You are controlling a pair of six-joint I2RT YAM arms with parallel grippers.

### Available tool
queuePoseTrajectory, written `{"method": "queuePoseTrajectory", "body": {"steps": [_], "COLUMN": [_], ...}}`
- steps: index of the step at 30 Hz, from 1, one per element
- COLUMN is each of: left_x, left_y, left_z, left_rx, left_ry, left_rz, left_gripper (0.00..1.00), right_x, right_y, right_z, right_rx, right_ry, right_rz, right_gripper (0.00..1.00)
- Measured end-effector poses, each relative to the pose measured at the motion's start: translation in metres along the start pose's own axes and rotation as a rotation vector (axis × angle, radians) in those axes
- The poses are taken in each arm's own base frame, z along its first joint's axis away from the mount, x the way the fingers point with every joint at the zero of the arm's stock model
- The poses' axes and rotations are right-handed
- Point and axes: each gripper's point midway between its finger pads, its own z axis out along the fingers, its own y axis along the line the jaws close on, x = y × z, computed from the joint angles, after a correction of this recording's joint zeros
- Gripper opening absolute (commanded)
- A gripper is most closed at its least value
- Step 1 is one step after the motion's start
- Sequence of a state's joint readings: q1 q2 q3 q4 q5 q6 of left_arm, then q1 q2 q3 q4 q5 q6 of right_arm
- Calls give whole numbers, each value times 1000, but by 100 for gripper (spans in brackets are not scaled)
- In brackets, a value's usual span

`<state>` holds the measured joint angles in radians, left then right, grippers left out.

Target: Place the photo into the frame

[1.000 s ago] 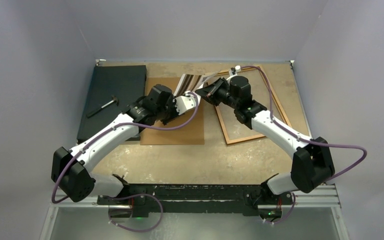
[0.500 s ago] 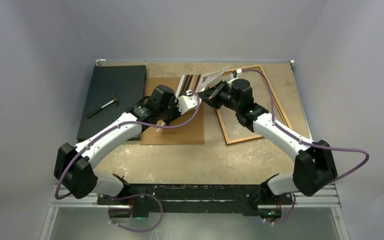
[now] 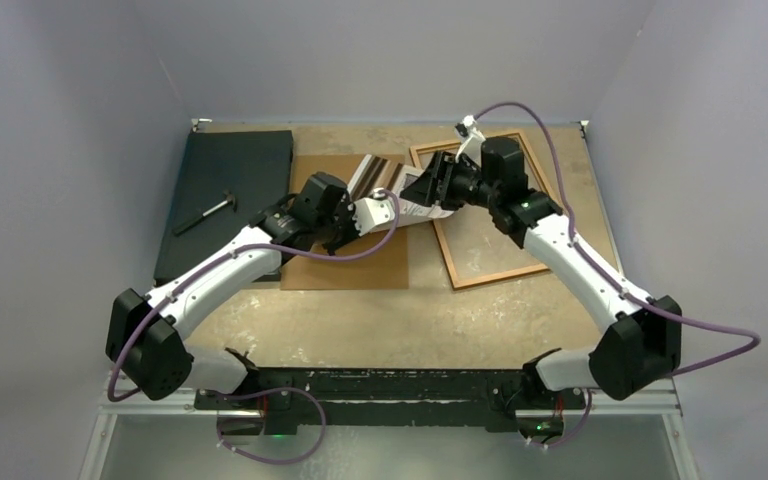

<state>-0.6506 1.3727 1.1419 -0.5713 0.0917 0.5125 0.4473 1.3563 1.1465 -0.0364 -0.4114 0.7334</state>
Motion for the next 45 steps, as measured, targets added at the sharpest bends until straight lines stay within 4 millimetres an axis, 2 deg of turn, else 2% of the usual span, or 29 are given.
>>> {"method": "queuePoseTrajectory", "body": {"steps": [5,9,12,15,21,23,29,33,37,38,41,42,43,44,45], "left_x": [6,14,18,20,21,21,20,21,20,19,17,16,15,14,11], "left_y": [-5,-9,-11,-12,-12,-11,-10,-9,-6,-6,-3,-2,0,2,6], "left_z": [-8,-10,-9,-10,-11,-12,-15,-15,-16,-17,-18,-19,-19,-20,-21], "left_rx": [19,35,46,52,53,50,41,35,27,24,14,10,2,-8,-26], "left_ry": [12,31,42,51,53,53,51,54,56,56,52,52,51,48,47], "left_rz": [51,78,95,103,117,122,130,130,131,131,132,132,132,133,133], "left_gripper": [0,0,0,0,0,0,0,0,0,0,0,0,5,11,21], "right_x": [-3,17,30,41,61,66,61,68,88,92,93,90,85,80,74], "right_y": [-6,-15,-22,-32,-62,-66,-46,-32,-32,-33,-35,-35,-33,-31,-27], "right_z": [-29,-60,-62,-51,-17,-11,-2,11,27,29,31,31,30,29,26], "right_rx": [1,-40,-93,-148,-221,-248,-328,-384,-417,-416,-396,-380,-365,-348,-331], "right_ry": [25,0,30,85,202,219,152,131,160,165,150,135,114,92,66], "right_rz": [-451,-793,-965,-1070,-1132,-1135,-1203,-1243,-1252,-1250,-1243,-1240,-1237,-1236,-1237], "right_gripper": [63,62,62,61,58,58,55,50,38,31,0,0,0,0,0]}}
